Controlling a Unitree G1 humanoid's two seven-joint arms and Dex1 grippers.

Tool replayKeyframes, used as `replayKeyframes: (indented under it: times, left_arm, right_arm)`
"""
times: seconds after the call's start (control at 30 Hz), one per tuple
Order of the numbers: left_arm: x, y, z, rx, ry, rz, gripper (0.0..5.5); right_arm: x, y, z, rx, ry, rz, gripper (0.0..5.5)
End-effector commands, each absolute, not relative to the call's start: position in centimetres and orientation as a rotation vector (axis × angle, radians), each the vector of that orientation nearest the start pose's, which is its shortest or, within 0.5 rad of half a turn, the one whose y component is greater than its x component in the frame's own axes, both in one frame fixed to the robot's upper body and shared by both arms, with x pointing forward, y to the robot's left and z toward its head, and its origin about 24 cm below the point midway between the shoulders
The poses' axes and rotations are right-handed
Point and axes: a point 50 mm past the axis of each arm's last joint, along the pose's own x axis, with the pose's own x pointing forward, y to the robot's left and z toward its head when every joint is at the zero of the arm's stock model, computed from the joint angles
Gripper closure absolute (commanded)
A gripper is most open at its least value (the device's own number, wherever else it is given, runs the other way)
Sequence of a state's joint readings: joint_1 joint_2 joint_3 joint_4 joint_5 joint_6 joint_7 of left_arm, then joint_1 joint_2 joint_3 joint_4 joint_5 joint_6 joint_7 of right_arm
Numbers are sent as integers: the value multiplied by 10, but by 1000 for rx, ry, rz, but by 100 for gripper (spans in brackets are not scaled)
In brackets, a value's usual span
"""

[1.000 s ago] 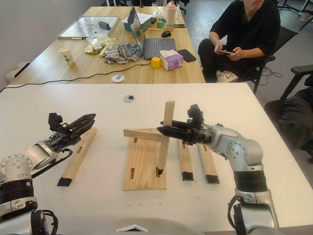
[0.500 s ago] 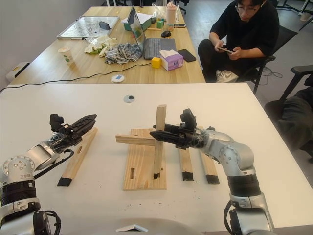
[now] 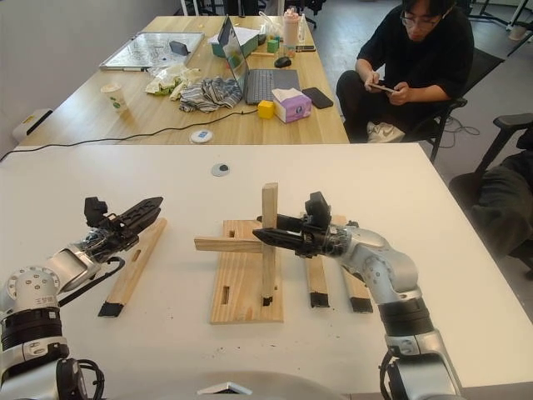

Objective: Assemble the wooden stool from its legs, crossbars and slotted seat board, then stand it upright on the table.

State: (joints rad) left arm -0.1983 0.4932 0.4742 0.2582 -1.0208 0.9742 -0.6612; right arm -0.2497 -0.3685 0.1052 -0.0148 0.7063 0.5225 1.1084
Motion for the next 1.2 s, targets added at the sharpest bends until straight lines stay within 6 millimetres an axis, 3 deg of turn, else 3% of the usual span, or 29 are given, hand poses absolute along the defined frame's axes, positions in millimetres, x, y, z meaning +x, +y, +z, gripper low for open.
replayKeyframes:
  times: [0.03, 0.27, 0.5, 0.6, 0.67, 0.77, 0.83, 1.03, 1.13, 1.2]
  left_arm:
    - [253, 280, 74, -914, 331, -508, 152]
    - [249, 280, 70, -914, 345, -503, 152]
    - [243, 277, 65, -926, 335, -495, 152]
    - [240, 275, 63, -932, 328, -487, 152]
    - [239, 274, 62, -935, 327, -484, 152]
    - [236, 273, 60, -940, 324, -473, 152]
    - [236, 272, 59, -942, 322, -469, 152]
    - [234, 273, 57, -948, 308, -456, 152]
    - [231, 274, 56, -951, 304, -445, 152]
    - [230, 274, 56, -954, 301, -442, 152]
  right_arm:
    - [258, -143, 77, 232, 231, 1323, 344]
    - [256, -152, 81, 54, 145, 1410, 344]
    - [248, -183, 63, -66, 294, 1441, 344]
    - [242, -181, 48, -142, 396, 1421, 344]
    - [237, -169, 41, -196, 441, 1410, 344]
    - [236, -139, 55, -229, 440, 1438, 344]
    - [234, -130, 59, -286, 472, 1455, 344]
    - [231, -139, 53, -321, 557, 1396, 344]
    - [240, -140, 69, -290, 509, 1356, 344]
    - [249, -141, 86, -270, 456, 1355, 291]
